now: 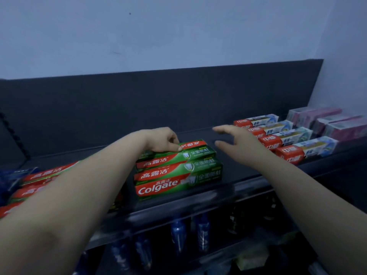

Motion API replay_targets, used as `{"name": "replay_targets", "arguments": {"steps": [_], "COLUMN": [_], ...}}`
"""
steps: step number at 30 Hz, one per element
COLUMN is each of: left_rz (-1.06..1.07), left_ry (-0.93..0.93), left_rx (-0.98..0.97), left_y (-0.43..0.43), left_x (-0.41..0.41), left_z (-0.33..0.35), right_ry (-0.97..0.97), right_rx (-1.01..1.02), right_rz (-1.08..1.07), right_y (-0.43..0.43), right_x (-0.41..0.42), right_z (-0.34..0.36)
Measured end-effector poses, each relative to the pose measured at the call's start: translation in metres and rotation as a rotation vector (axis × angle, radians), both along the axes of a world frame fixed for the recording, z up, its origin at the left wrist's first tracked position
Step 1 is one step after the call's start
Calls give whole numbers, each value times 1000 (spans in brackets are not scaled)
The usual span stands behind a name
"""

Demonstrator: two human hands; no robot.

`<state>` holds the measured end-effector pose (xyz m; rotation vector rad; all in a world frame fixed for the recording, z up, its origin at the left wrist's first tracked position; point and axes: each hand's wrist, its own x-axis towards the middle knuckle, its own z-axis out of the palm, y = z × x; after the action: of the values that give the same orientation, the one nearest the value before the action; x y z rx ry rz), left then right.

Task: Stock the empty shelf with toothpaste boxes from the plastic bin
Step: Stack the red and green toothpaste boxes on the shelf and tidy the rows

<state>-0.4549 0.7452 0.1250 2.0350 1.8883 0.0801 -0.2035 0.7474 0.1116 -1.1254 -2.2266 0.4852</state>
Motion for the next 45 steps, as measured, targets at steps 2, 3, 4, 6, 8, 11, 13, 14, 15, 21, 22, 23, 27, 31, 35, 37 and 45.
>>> {"name": "replay_targets", "arguments": {"steps": [2, 3, 4, 6, 8, 11, 13, 14, 15, 21, 22, 23, 27, 31, 35, 37, 45], "left_rz": [17, 42, 77, 195, 319, 384, 347, 324, 321, 389, 446, 528, 761, 664, 625, 609, 549], "left_ry": [54, 86, 97, -33, -431, -1027, -1160, -1187, -1214, -1360, -1344, -1297, -982, -810, -998, -1085, -1268], "left_rx": [59, 104, 177, 405, 629, 696, 623, 591, 568, 552, 606, 686, 869, 585, 437, 440, 398], "left_y": [1, 1, 2, 4, 6, 3, 1, -1, -4, -13, -15, -16, -35, -54, -66, -69, -73], "left_x": [-3, -6, -11, -20, -23, -7, 2, 6, 8, 2, -6, -18, -52, -57, -59, -63, -57], "left_z": [2, 3, 5, 11, 17, 30, 33, 32, 30, 26, 27, 26, 19, 2, -2, -2, 1], "right_ry": [39, 52, 68, 119, 181, 275, 346, 392, 451, 457, 379, 274, -142, -236, -143, -82, -32], "right_rx": [-36, -49, -61, -91, -125, -282, -396, -448, -497, -482, -412, -322, -7, -44, -191, -207, -45], "right_rz": [18, 22, 22, 18, 34, 102, 166, 216, 283, 446, 422, 398, 389, 441, 470, 460, 414], "right_y": [13, 19, 24, 32, 41, 51, 54, 55, 56, 71, 75, 76, 77, 75, 72, 73, 83], "right_x": [-4, -8, -12, -23, -36, -58, -71, -75, -78, -82, -82, -83, -91, -101, -104, -103, -83], "right_z": [-1, -1, -1, 2, 5, 12, 14, 15, 16, 24, 25, 28, 32, 26, 22, 21, 22]}}
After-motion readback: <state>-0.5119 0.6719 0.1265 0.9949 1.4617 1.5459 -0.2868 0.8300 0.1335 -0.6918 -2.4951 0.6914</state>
